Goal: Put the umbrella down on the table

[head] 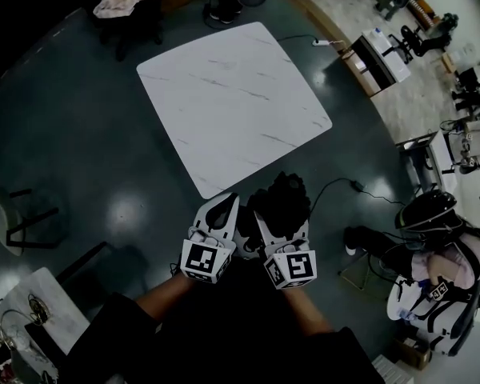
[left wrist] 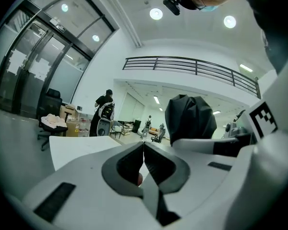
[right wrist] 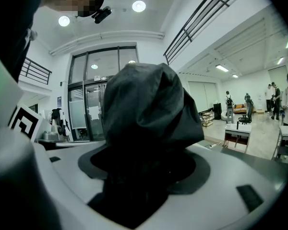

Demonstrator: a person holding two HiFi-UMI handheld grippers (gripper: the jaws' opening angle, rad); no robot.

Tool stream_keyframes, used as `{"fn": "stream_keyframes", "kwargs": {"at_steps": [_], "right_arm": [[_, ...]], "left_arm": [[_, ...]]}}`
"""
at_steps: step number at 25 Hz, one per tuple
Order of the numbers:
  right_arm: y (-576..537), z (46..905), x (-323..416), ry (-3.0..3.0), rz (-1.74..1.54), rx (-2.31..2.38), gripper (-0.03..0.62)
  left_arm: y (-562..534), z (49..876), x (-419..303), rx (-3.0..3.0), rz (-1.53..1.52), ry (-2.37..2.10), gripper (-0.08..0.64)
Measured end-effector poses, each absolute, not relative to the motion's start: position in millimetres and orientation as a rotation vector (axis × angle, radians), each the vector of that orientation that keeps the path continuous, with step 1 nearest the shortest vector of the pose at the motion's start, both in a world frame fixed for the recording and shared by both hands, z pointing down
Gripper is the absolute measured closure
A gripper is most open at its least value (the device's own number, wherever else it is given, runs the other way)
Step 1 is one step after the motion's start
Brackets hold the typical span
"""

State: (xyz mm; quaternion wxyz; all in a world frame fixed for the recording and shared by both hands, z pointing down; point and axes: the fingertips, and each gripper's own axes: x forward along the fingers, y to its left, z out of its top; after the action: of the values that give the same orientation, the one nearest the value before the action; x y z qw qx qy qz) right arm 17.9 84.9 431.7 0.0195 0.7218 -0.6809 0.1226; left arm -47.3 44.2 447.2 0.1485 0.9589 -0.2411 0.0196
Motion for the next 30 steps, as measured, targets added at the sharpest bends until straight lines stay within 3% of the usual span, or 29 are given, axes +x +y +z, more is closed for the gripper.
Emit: {"fn": "stream_keyframes", "kwargs": {"at_steps": [18,30], "right_arm": [[13.7,447.5,-8.0,-2.12,0.459,2.214,0.264],[-87.7,484.0,74.3,-2.235,0.583,2.167,0.264]], "left_arm": [[-45.8,462.0,-79.1,2.713,0.032,-0.793,0.543],[-119.3,496.3,-32.6,2.65,0.176,-0.943,0.543]]}}
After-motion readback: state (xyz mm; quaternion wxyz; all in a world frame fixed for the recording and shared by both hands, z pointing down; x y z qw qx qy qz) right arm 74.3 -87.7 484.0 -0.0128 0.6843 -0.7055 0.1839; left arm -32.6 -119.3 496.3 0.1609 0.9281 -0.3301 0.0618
